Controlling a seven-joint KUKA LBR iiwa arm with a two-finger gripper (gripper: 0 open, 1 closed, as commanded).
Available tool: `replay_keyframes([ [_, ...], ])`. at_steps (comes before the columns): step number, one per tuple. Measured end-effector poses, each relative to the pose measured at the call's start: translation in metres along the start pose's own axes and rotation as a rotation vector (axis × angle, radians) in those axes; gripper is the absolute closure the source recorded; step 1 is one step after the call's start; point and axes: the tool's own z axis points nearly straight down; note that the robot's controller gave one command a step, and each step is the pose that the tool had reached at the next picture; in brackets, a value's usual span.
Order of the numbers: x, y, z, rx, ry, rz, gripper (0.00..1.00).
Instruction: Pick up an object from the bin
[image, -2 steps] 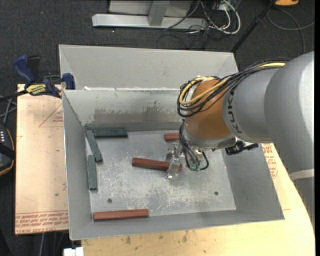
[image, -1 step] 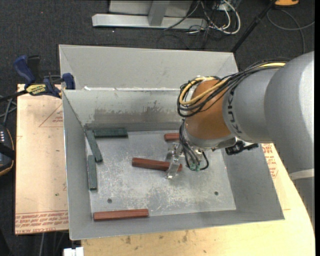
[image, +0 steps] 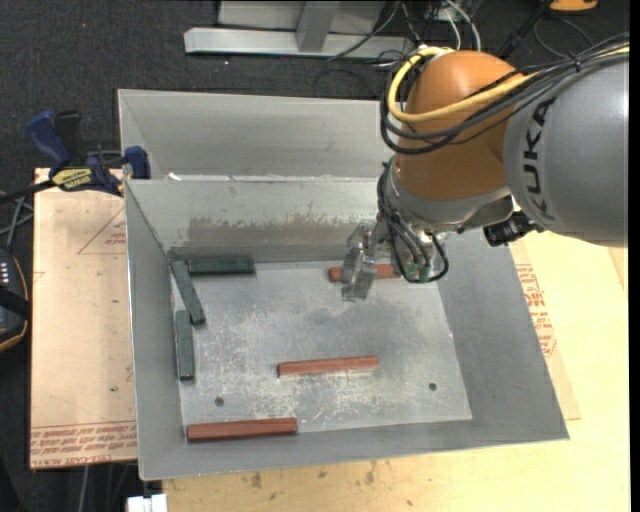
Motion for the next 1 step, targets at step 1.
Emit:
replay_keyframes([
  [1,0.0012,-0.0010,0.0037,0.003,0.007,0.001,1.00],
])
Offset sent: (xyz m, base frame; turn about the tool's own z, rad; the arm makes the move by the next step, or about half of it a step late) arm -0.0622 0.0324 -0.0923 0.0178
